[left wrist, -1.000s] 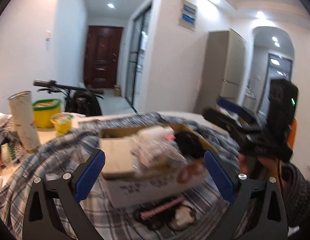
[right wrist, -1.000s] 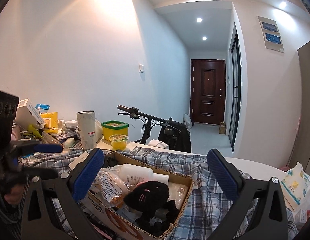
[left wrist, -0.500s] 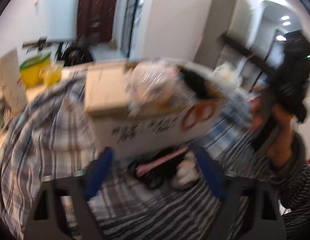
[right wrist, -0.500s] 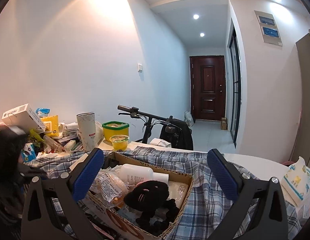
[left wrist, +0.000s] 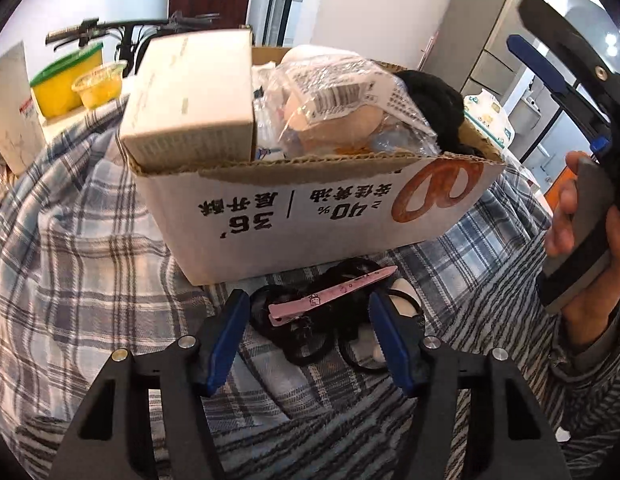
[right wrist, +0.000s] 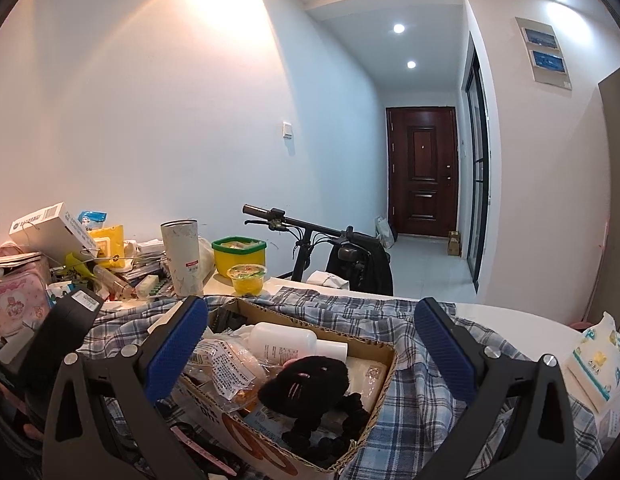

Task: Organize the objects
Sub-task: 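Reach the left gripper down to the black cable with pink tag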

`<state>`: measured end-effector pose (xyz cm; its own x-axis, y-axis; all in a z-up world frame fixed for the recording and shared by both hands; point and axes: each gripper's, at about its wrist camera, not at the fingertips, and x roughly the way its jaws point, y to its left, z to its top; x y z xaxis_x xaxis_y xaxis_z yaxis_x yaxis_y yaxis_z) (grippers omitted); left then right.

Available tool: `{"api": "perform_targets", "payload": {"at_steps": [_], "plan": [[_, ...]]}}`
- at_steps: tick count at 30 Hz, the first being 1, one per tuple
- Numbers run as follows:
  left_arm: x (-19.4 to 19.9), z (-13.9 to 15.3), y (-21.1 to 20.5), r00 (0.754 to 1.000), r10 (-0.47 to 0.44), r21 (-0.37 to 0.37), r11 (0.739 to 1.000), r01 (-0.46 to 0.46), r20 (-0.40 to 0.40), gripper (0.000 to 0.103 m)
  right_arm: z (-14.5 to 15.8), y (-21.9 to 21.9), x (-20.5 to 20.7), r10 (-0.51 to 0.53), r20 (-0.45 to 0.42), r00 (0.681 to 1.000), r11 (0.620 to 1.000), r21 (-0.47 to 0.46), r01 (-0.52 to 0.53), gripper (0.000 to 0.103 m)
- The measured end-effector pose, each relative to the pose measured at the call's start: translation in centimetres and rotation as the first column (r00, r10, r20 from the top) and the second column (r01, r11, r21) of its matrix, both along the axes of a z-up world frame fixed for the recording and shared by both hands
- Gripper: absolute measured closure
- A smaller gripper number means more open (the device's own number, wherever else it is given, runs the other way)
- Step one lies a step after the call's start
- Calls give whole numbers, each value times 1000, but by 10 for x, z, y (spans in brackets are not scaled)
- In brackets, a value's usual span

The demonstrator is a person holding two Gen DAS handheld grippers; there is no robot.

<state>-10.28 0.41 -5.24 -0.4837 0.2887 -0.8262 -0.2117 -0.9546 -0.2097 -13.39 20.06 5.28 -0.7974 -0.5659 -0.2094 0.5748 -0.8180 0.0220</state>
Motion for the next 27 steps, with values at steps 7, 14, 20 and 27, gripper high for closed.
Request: {"api": "perform_targets", "payload": {"at_steps": [7,14,20,27], "plan": [[-7,-9,-3,999,13,9,1000,-13,36,39,-1,-6,0,11,6,1000,1000,21,-11,0],[-16,-13,-3,997,12,23,1000,-14,71,39,-4,-11,0,17,9,1000,999,45,-18,0],[-19,-13,0,998,16,-3,1000,-15,66,51,-6,-13,-1,17,13,1000,998,58,-18,0],[-9,-8,-6,1000,19,46,999,-20,24,80,-6,-14,0,19,13,1000,998,58,-19,0]]}}
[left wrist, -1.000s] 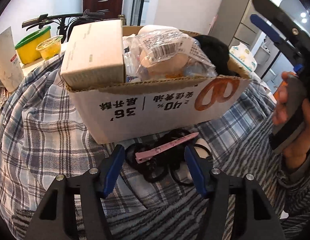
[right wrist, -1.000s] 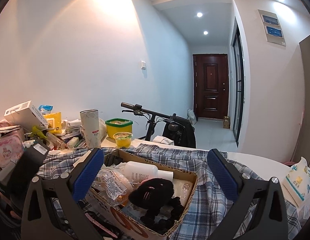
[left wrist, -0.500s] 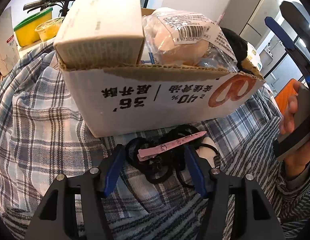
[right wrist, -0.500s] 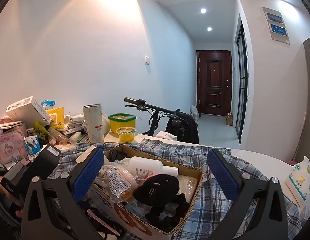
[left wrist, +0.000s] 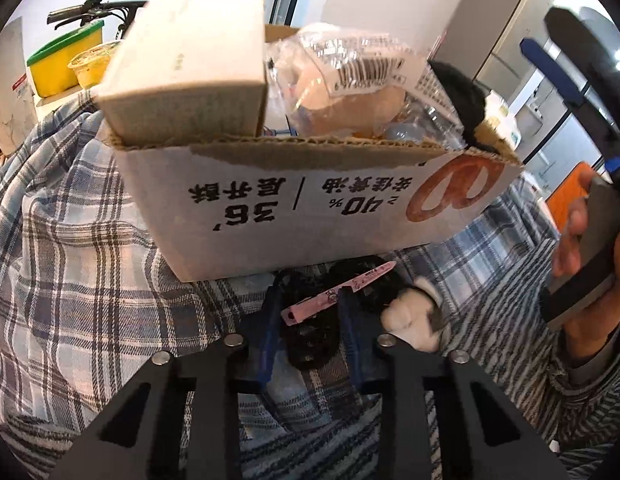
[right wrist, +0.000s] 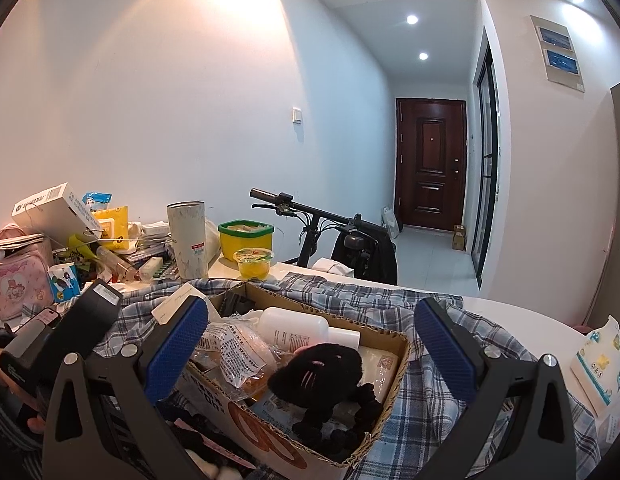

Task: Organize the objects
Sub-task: 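Grasp the black cable with the left gripper and lift it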

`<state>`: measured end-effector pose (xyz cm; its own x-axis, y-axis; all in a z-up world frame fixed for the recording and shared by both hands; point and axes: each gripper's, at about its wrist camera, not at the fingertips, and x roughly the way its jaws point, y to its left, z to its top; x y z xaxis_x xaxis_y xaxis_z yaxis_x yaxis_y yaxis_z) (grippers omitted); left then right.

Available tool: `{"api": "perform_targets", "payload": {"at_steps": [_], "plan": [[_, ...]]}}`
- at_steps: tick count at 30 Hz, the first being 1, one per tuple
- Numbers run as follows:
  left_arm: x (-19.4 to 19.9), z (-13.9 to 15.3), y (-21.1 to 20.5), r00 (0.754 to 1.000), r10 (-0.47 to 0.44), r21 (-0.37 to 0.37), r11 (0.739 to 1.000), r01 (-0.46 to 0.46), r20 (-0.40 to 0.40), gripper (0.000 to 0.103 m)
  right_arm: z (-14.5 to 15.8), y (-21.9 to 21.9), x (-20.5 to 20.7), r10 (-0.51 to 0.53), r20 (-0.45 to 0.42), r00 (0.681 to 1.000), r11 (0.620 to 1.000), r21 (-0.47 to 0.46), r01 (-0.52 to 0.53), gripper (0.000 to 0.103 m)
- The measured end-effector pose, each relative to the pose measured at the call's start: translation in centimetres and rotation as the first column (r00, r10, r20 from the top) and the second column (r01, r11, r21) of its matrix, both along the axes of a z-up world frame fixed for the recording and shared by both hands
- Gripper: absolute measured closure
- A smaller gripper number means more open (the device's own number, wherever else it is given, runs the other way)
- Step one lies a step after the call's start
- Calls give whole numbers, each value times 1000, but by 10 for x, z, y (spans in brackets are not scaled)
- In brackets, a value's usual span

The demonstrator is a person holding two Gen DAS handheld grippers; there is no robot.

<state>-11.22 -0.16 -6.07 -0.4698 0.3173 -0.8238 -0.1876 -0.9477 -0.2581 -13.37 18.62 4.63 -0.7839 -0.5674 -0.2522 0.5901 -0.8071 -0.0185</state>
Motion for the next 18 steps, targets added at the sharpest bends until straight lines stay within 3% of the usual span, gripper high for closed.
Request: {"api": "perform_targets", "payload": {"at_steps": [11,18], "plan": [[42,37,7,969,-13,16,1000,17,-247,89,1,0,0,0,-4,1000,1000,-1,0,0],[73,66,1,904,-7,15,1000,14,-427,89,2,1,1,-6,-10,1000,1000,-9,6,0]]}}
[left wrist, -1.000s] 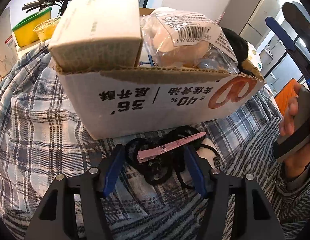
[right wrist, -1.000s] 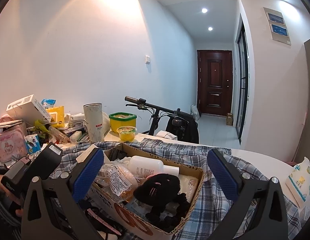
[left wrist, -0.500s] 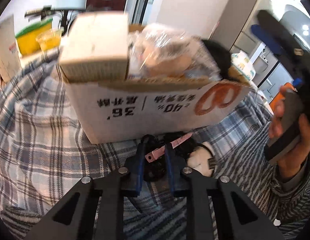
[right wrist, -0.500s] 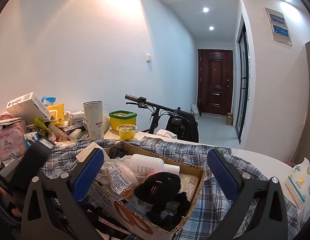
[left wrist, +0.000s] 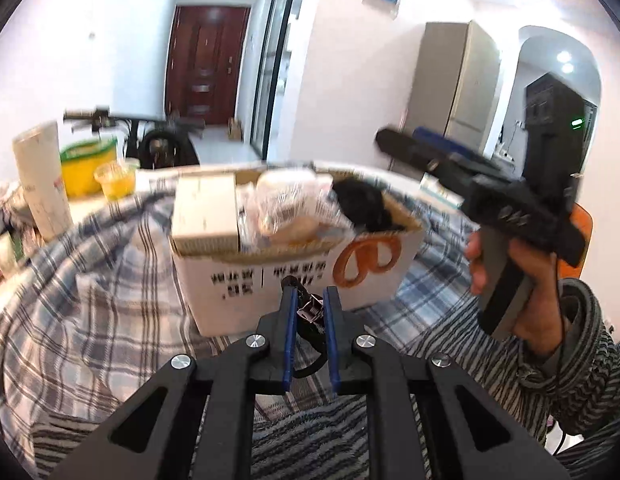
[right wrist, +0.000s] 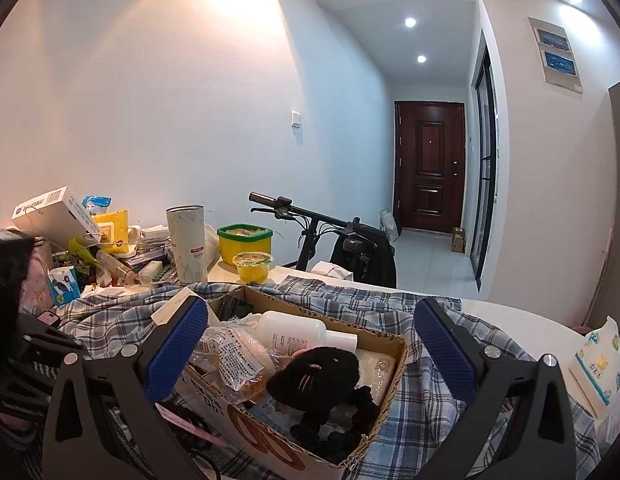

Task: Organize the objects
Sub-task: 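Grasp the black cable with the left gripper and lift it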

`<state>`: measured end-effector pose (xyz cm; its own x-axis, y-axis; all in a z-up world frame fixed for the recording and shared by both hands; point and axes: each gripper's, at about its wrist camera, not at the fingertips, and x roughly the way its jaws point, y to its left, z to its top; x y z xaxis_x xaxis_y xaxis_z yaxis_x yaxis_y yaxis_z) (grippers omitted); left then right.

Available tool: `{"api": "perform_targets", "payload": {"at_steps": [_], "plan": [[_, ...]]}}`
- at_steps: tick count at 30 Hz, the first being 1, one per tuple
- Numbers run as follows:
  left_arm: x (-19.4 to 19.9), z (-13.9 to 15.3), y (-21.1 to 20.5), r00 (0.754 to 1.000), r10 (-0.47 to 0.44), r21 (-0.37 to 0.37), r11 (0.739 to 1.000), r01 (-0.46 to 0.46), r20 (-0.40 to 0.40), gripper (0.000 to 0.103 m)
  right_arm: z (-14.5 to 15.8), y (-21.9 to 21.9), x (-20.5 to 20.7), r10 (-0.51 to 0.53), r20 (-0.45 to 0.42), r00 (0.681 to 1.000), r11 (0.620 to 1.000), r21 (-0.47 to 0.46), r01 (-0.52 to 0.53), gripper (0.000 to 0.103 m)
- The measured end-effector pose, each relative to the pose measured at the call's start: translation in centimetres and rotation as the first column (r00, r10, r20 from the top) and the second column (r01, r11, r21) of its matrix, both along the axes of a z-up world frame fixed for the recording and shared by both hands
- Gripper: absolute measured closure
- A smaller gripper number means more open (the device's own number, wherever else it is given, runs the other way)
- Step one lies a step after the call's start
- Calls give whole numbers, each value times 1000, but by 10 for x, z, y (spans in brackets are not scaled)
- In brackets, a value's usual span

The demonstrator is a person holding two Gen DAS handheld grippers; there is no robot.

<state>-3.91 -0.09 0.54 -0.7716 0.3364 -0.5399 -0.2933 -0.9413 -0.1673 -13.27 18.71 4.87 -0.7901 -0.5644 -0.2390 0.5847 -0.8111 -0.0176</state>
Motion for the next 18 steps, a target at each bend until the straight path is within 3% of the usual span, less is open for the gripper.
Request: {"api": "perform_targets", "payload": {"at_steps": [5,13,18], "plan": [[11,18,-12,997,10,24,1000,-8,-70,89,2,3,1,-10,-13,1000,1000,-16,9,0],[14,45,-41,973,11,151,988,24,-230,89,8,11,7,-13,-44,999,998,-60,10,0],[-8,72,-48,960,54,163,987,-8,-274,90,8,11,5,-20,-43,999,998,-56,17,0]]}}
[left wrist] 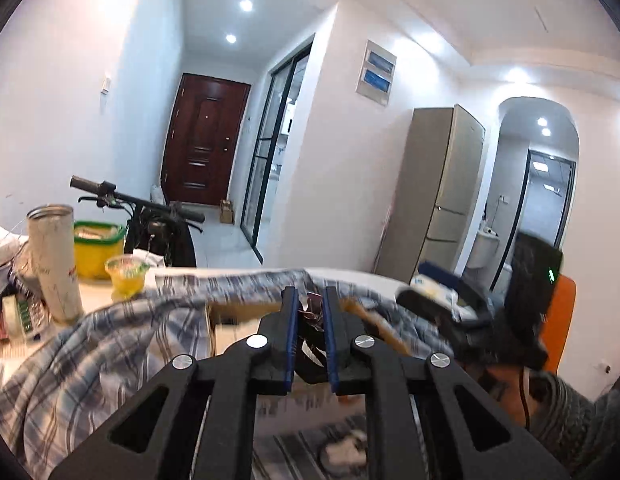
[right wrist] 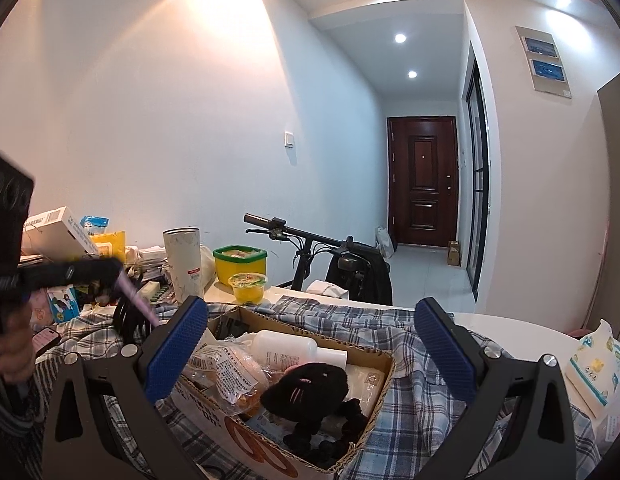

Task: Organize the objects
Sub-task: 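Grasp the black cable with the left gripper and lift it, then hold the black cable over the box with the left gripper while the right grasps the white glove item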

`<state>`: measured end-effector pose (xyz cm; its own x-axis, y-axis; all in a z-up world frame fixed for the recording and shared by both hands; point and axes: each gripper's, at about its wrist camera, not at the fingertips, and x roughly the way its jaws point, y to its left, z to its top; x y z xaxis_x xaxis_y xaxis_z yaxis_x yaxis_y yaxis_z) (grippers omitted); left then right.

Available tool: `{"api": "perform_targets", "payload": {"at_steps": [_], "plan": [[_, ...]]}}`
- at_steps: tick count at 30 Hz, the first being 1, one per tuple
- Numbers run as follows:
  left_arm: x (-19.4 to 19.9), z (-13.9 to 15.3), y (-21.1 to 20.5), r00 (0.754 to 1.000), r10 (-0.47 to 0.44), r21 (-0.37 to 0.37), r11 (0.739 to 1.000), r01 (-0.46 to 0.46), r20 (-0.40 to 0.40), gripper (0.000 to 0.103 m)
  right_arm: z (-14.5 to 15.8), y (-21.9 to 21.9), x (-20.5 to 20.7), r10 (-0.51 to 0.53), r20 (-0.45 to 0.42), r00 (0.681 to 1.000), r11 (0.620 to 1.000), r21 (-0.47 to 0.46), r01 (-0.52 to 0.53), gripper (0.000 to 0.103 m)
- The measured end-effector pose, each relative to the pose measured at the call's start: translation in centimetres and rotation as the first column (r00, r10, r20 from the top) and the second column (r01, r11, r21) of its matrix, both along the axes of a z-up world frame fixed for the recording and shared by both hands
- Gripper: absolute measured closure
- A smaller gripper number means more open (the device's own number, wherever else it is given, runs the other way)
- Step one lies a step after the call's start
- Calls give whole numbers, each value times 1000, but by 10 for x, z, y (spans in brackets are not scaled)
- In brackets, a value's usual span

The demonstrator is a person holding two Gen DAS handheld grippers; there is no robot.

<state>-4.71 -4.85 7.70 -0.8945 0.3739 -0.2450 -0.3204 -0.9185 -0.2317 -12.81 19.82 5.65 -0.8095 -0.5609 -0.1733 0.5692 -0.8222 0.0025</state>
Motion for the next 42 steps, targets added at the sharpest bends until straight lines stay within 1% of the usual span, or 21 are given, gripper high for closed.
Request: {"api": "perform_targets", "payload": {"at_steps": [3,4,7,11,14,16,18,21,23,24,27,29,31,33,34,36,37,38,39,42], "plan": [[-18,7,-1,1000,6,30,1000,-6,-7,90,0,2,-1,-2,5,1000,1000,-8,2,0],[-24,8,0,1000,19,27,999,-19,-5,90,0,3,-1,-3,5,1000,1000,-13,3,0],[-44,11,7,998,65,-14,998,-65,7,90,1,5,-1,-2,10,1000,1000,-22,2,0],[-74,5,10,995,80,-17,997,-79,57,90,1,5,-2,2,14,1000,1000,-26,-1,0],[-80,-6,11,992,109,-27,994,-108,65,90,1,5,-2,9,19,1000,1000,-27,-8,0],[-80,-12,12,990,131,-48,991,-128,56,90,0,3,-4,29,43,999,999,-21,-28,0],[-80,-15,12,991,127,-49,991,-124,51,90,-3,-3,-8,55,75,996,998,2,-55,0],[-80,-20,15,991,133,-74,989,-131,32,90,-7,-12,-8,100,108,989,994,26,-103,0],[-81,-22,14,991,130,-66,990,-127,33,90,-5,-17,-6,129,128,983,989,50,-136,0],[-82,-22,13,991,127,-55,991,-125,36,90,-4,-18,-4,151,149,977,985,59,-161,0],[-78,-22,8,992,127,-33,991,-126,19,90,-5,-14,11,221,211,952,972,32,-232,0],[-76,-20,4,992,122,-14,992,-122,15,90,-15,-15,25,280,264,923,955,25,-297,0],[-74,-20,1,992,123,5,992,-123,9,90,-31,-23,35,310,342,887,934,66,-352,0],[-73,-19,1,992,127,1,992,-127,4,90,-51,-36,43,317,408,856,907,133,-399,0],[-72,-19,1,992,129,-3,992,-129,-3,90,-59,-40,45,311,431,847,896,165,-413,0],[-71,-19,-1,993,116,4,993,-116,-5,90,-73,-50,42,289,476,830,880,209,-426,6],[-71,-20,-2,993,119,7,993,-119,-4,90,-80,-54,39,275,501,821,873,226,-431,15],[-71,-20,-2,993,120,8,993,-120,-2,90,-85,-57,35,256,520,815,868,248,-430,22],[-72,-20,-2,993,116,10,993,-116,1,90,-91,-61,30,228,534,814,860,281,-425,24],[-73,-22,-4,994,111,14,994,-111,-9,90,-111,-69,19,128,564,816,830,389,-399,24]]}}
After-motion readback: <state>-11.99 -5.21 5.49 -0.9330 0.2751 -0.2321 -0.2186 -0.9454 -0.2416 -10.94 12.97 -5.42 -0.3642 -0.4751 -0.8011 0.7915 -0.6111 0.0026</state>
